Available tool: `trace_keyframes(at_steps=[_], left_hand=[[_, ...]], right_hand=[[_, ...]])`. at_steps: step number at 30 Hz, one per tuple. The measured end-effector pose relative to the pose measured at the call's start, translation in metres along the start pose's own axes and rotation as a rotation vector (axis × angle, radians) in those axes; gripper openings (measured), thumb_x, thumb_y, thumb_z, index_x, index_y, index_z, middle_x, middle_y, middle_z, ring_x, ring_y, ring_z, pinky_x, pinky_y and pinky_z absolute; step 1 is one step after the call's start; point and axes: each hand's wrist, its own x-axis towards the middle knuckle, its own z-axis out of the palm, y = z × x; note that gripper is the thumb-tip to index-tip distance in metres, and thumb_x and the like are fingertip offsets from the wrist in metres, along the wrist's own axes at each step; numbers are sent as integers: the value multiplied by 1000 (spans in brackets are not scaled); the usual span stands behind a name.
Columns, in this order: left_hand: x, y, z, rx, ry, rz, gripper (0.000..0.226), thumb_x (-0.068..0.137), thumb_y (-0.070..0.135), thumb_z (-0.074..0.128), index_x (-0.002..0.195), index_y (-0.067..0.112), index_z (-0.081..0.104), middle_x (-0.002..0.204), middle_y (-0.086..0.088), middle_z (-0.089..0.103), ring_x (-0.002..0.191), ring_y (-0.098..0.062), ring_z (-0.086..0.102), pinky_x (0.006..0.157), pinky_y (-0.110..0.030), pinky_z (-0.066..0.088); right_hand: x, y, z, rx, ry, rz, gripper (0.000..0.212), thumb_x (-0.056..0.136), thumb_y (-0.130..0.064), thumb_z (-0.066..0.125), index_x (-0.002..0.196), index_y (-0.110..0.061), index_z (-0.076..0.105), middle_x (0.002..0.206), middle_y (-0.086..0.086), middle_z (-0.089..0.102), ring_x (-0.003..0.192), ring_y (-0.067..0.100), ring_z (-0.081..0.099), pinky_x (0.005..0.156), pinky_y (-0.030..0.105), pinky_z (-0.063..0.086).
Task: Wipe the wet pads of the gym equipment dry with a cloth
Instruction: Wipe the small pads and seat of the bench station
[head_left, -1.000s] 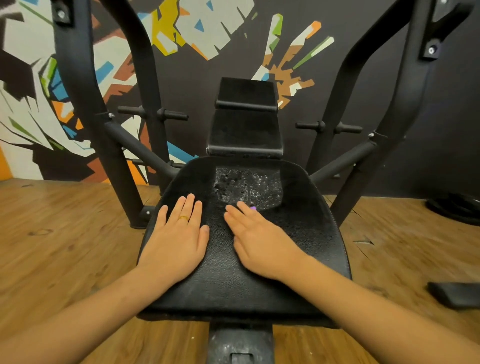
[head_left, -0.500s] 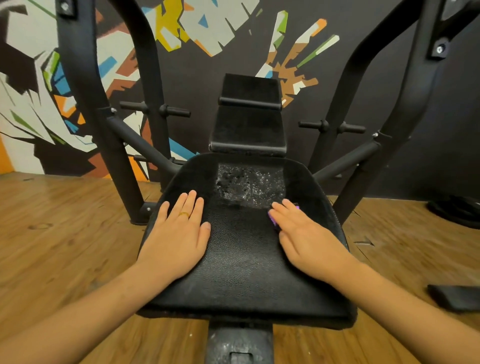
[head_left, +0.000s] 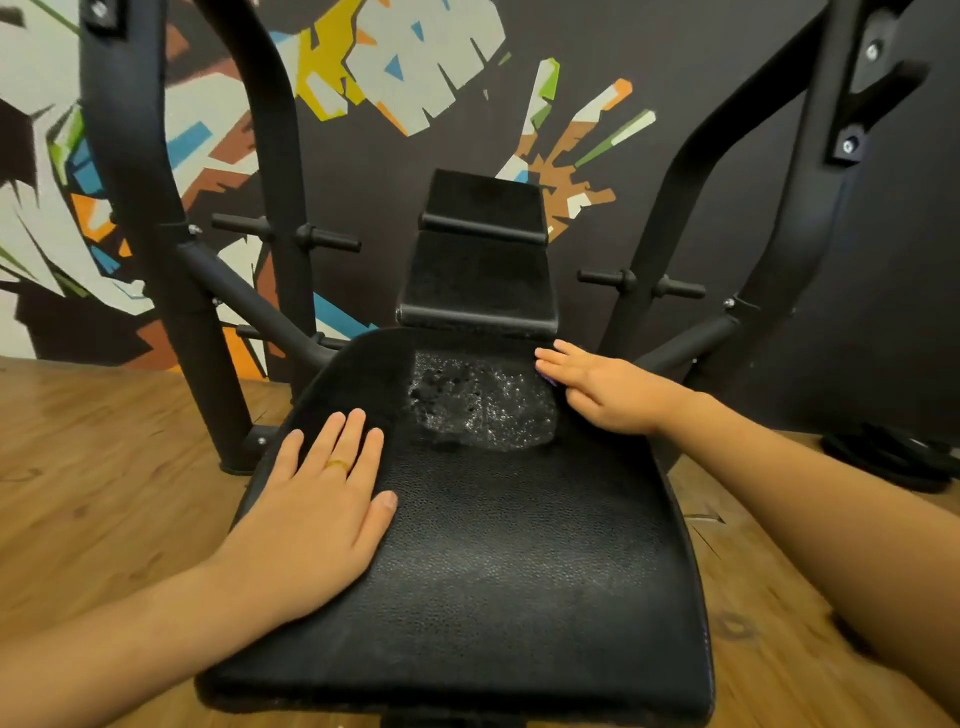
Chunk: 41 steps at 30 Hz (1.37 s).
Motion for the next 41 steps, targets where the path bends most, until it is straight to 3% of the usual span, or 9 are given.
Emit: trace_keyframes(at_steps=[2, 5, 16, 24, 28, 35, 41], left_hand=[[-1, -2, 5, 37, 47, 1, 70, 102, 52, 21, 146, 6, 50, 151, -18, 48, 141, -32, 45, 109, -53, 37], [-1, -2, 8, 40, 87, 1, 66, 101, 50, 28, 141, 5, 56, 145, -18, 55, 135, -33, 52, 104, -54, 45], [1, -2, 15, 73, 171, 12, 65, 101, 49, 29, 142, 7, 55, 146, -16, 54, 137, -32, 50, 107, -52, 39], [-1, 0, 14, 27, 176, 2, 65, 100, 49, 30, 142, 7, 55, 147, -17, 53, 138, -34, 49, 108, -55, 42], [-1, 1, 14, 23, 176, -4, 65, 100, 48, 31, 142, 6, 56, 147, -19, 52, 139, -34, 48, 108, -56, 42], [0, 2, 15, 36, 170, 0, 65, 99, 48, 30, 142, 6, 55, 148, -19, 52, 139, -34, 48, 108, -57, 42], [-1, 0, 16, 17, 148, -4, 67, 102, 51, 23, 150, 10, 46, 156, -15, 43, 146, -31, 38, 115, -54, 32]], right_hand=[[3, 6, -2, -21, -21, -42, 59, 105, -13, 40, 161, -16, 20, 169, -5, 10, 156, 12, -1, 127, 34, 8], [-1, 20, -6, -58, -77, -108, 61, 106, -11, 41, 161, -20, 17, 169, -9, 7, 155, 11, -7, 127, 36, 9], [59, -17, -8, -200, -54, -280, 58, 107, -7, 35, 161, -15, 18, 169, -3, 9, 156, 21, -6, 125, 35, 11], [22, 28, -13, -298, -115, -223, 61, 107, -10, 35, 162, -23, 10, 169, -8, 3, 155, 17, -12, 126, 41, 16], [43, 13, -19, -351, -126, -262, 62, 108, -7, 34, 162, -24, 8, 168, -10, -2, 154, 16, -16, 126, 41, 15], [129, -77, -13, -271, -29, -315, 57, 106, -6, 36, 160, -14, 22, 169, 1, 13, 156, 26, 1, 126, 41, 13], [97, -54, -7, -134, -25, -196, 62, 105, -3, 36, 161, -20, 20, 169, -5, 12, 156, 21, -1, 125, 40, 16]])
